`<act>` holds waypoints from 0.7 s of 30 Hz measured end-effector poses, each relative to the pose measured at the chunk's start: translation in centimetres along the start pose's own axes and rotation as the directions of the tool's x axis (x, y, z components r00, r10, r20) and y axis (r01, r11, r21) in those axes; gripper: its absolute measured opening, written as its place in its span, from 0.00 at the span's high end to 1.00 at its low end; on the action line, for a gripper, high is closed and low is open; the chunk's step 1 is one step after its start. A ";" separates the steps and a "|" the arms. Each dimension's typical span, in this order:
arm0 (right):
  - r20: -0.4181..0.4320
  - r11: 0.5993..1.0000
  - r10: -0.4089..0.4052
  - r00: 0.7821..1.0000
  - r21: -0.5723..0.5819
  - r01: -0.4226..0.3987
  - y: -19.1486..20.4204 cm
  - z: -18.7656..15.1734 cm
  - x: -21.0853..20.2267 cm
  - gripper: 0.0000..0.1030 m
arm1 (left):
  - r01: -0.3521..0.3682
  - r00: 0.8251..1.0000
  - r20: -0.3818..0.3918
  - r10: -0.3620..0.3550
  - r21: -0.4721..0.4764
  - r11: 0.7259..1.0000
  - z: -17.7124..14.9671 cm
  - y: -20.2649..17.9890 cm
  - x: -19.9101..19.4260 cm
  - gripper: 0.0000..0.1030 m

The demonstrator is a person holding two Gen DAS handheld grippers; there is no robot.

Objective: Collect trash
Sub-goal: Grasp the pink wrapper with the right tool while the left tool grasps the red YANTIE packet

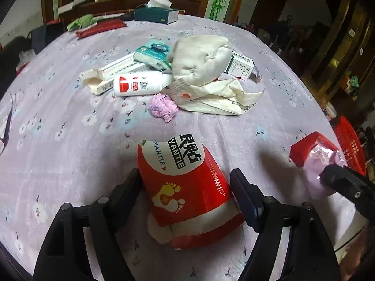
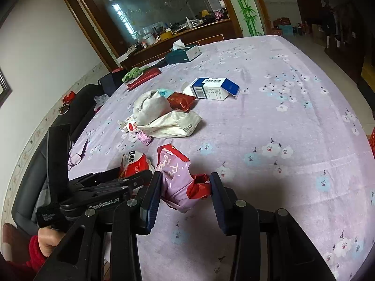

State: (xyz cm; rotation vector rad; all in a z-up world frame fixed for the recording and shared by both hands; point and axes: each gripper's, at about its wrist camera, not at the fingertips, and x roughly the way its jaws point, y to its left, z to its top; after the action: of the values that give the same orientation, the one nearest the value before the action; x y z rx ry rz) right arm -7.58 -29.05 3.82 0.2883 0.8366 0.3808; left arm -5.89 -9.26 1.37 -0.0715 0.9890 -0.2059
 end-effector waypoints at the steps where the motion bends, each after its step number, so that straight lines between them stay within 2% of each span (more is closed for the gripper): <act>1: 0.003 1.000 0.000 1.000 0.003 0.000 -0.2 -0.1 -0.2 0.57 | -0.007 1.000 0.005 0.007 0.012 1.000 -0.1 -0.2 0.0 0.34; 5: 0.014 1.000 -0.002 1.000 0.011 0.002 -0.6 0.0 -0.5 0.57 | 0.009 0.999 0.046 -0.011 0.037 0.999 -0.8 -0.5 -0.7 0.49; 7: 0.020 1.000 -0.005 1.000 0.010 0.005 -0.5 0.0 -0.6 0.57 | 0.033 0.996 0.077 -0.036 0.043 0.999 -1.2 -0.6 -1.4 0.52; 15: 0.053 0.999 -0.040 0.998 -0.007 0.040 -0.1 0.0 -1.1 0.57 | 0.039 0.977 0.202 -0.064 0.127 0.991 -0.6 -2.9 -5.2 0.53; 21: 0.079 0.997 -0.073 0.994 0.016 0.072 -1.0 0.3 -1.8 0.57 | 0.058 0.975 0.201 -0.089 0.157 0.986 0.0 -4.0 -5.1 0.53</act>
State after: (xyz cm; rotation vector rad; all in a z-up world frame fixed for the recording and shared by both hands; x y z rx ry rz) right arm -8.27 -30.80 4.78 0.2830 0.7694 0.2936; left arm -9.19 -12.17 6.15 0.0088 0.7604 -0.3343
